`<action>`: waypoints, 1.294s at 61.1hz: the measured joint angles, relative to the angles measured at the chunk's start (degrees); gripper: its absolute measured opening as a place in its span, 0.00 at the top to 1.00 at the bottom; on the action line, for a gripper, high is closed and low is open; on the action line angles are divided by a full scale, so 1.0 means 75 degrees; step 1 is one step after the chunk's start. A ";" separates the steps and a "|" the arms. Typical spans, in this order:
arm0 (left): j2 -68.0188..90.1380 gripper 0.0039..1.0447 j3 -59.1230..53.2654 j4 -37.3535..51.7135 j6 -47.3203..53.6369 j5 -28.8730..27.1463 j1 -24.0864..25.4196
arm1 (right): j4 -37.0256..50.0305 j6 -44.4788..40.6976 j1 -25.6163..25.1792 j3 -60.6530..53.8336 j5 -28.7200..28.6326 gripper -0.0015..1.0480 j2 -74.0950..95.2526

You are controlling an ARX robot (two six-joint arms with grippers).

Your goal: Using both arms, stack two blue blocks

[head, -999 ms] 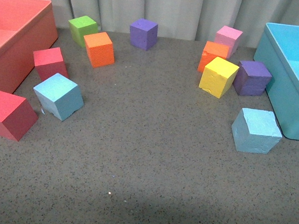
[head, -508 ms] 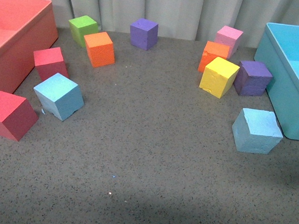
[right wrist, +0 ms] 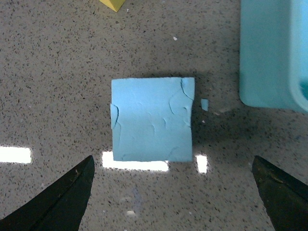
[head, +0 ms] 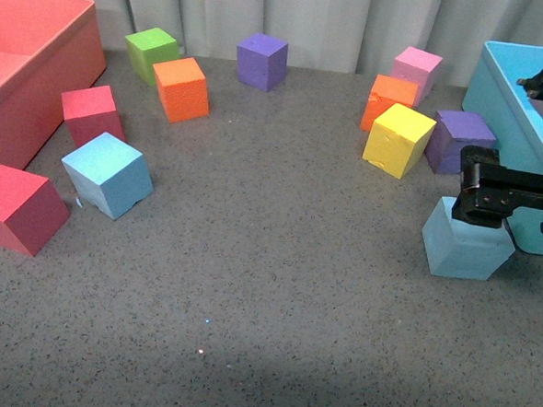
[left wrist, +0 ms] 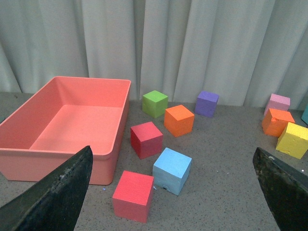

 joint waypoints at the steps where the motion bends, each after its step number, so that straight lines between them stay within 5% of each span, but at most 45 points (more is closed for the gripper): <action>1: 0.0000 0.06 0.0000 0.0000 0.0000 0.0000 0.0000 | -0.0032 0.0006 0.0012 0.0047 0.0035 0.09 0.0052; 45: 0.0000 0.06 0.0000 0.0000 0.0000 0.0000 0.0000 | -0.1032 0.0204 0.0402 0.1737 0.0251 0.10 0.1915; 63: 0.0000 0.06 0.0000 0.0000 0.0000 0.0000 0.0000 | -0.1239 0.0265 0.0391 0.1871 0.0370 0.50 0.2157; 79: 0.0000 0.06 0.0000 0.0000 0.0000 0.0003 0.0000 | -0.1215 0.0262 0.0597 0.1865 0.0157 0.57 0.1967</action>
